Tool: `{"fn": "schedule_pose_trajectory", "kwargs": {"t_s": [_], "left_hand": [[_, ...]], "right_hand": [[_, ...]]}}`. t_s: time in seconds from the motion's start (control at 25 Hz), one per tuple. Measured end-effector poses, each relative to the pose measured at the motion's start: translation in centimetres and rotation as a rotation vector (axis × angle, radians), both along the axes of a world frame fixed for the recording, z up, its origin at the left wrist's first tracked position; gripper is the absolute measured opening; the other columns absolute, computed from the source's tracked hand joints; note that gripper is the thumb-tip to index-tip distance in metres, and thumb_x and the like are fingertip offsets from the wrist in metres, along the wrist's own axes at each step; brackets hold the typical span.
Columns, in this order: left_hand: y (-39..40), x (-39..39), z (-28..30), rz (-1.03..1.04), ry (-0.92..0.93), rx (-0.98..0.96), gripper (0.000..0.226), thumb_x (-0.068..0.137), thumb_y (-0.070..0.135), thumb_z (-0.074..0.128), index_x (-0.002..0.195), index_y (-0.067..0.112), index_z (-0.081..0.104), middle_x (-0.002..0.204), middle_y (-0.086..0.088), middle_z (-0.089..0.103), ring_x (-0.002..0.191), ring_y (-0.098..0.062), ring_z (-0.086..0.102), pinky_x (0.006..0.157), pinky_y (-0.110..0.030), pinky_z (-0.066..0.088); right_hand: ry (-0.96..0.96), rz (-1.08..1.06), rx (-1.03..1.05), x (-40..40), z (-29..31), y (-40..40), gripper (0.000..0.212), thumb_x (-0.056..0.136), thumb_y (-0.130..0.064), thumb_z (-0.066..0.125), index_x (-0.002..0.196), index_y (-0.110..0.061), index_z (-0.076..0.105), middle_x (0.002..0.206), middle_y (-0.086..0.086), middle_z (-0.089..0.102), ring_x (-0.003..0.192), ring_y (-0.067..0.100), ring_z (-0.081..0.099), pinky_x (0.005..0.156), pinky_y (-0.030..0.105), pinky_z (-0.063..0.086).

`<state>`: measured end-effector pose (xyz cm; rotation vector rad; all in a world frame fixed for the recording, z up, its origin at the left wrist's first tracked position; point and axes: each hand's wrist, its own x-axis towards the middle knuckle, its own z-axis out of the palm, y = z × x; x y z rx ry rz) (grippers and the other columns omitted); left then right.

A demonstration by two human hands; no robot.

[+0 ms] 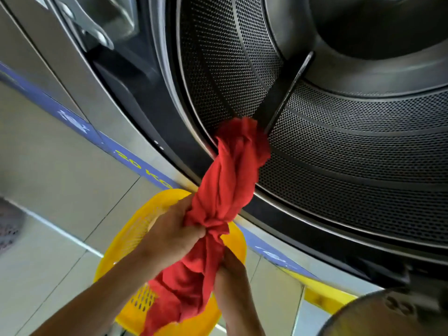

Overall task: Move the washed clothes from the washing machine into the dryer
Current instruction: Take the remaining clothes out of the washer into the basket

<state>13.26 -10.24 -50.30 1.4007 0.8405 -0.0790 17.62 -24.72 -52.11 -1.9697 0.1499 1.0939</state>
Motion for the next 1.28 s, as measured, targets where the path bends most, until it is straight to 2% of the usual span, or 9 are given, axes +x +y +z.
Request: {"fn": "schedule_pose_trajectory", "kwargs": {"t_s": [0.16,0.28,0.44,0.64,0.8,0.88,1.0,1.16,1.28], "left_hand": [[-1.9,-3.7,-3.3,-0.328,0.086,0.33,0.035,0.067,0.031,0.051,0.1,0.028,0.063,0.103,-0.004,0.071,0.103,-0.026,0.064,0.09,-0.038,0.05],[-3.6,-7.4,-5.5,-0.769,0.397,0.363,0.07,0.072,0.037,0.038,0.139,0.016,0.047,0.15,-0.016,0.038,0.143,-0.034,0.028,0.117,-0.042,0.025],[-2.8,-9.6,-7.7,-0.574,0.404,0.525,0.069,0.066,0.042,0.025,0.119,0.018,0.062,0.129,-0.017,0.055,0.128,-0.037,0.043,0.105,-0.045,0.036],[0.5,-9.9,-7.3,-0.354,0.416,0.88,0.045,0.075,0.028,0.037,0.111,0.026,0.065,0.131,-0.019,0.046,0.12,-0.041,0.042,0.093,-0.048,0.041],[2.3,-10.1,-9.1,-0.44,0.58,0.605,0.064,0.078,0.009,0.058,0.137,0.033,0.046,0.151,-0.019,0.02,0.128,-0.046,0.039,0.097,-0.046,0.042],[2.7,-10.7,-10.7,-0.469,0.609,0.471,0.07,0.084,0.006,0.055,0.145,0.035,0.037,0.149,-0.02,0.029,0.126,-0.044,0.046,0.094,-0.04,0.044],[3.3,-12.1,-11.2,-0.429,0.58,0.41,0.076,0.087,-0.003,0.047,0.147,0.042,0.033,0.146,-0.014,0.045,0.117,-0.032,0.057,0.084,-0.03,0.046],[3.3,-13.4,-6.2,-0.532,0.615,0.316,0.084,0.083,-0.006,0.044,0.149,0.043,0.026,0.153,-0.011,0.038,0.121,-0.03,0.056,0.075,-0.022,0.047],[3.9,-16.0,-0.6,-0.578,0.564,0.189,0.09,0.081,-0.008,0.04,0.149,0.046,0.02,0.152,-0.016,0.037,0.07,-0.023,0.063,0.043,-0.02,0.043]], "right_hand": [[-0.111,-0.41,0.204,0.2,0.9,1.8,0.027,0.096,-0.048,0.05,0.116,-0.038,0.064,0.12,-0.002,0.07,0.099,0.018,0.067,0.085,0.036,0.051],[-0.363,0.029,-0.087,-0.1,0.4,1.5,0.03,0.094,-0.037,0.062,0.118,-0.02,0.069,0.12,0.008,0.07,0.113,0.027,0.063,0.087,0.029,0.041],[-0.355,0.631,-0.476,-2.5,-4.2,-3.2,0.027,0.087,-0.031,0.068,0.098,-0.007,0.072,0.101,0.021,0.072,0.1,0.039,0.065,0.079,0.038,0.045],[-0.601,0.259,-0.522,-2.3,-4.8,-7.5,0.02,0.087,-0.025,0.062,0.106,-0.023,0.07,0.104,0.013,0.068,0.106,0.033,0.056,0.089,0.039,0.045],[-0.318,0.276,-0.428,-4.6,-6.5,-8.6,0.06,0.09,-0.021,0.058,0.145,-0.032,0.038,0.12,0.018,0.064,0.107,0.039,0.06,0.085,0.043,0.049],[-0.198,0.324,-0.452,-6.4,-7.5,-8.7,0.067,0.095,-0.014,0.047,0.151,-0.041,0.019,0.107,0.025,0.066,0.093,0.044,0.063,0.069,0.04,0.044],[-0.167,0.235,-0.504,-7.3,-7.9,-8.0,0.067,0.096,-0.01,0.043,0.15,-0.044,0.02,0.103,0.027,0.065,0.088,0.045,0.061,0.068,0.036,0.037],[-0.119,0.184,-0.573,-7.6,-3.6,-7.4,0.073,0.085,-0.008,0.039,0.138,-0.057,0.027,0.097,0.015,0.066,0.08,0.036,0.063,0.074,0.044,0.055],[-0.162,0.203,-0.52,-9.4,2.1,-8.0,0.073,0.085,-0.008,0.039,0.138,-0.057,0.034,0.107,0.011,0.07,0.085,0.035,0.066,0.076,0.042,0.056]]}}
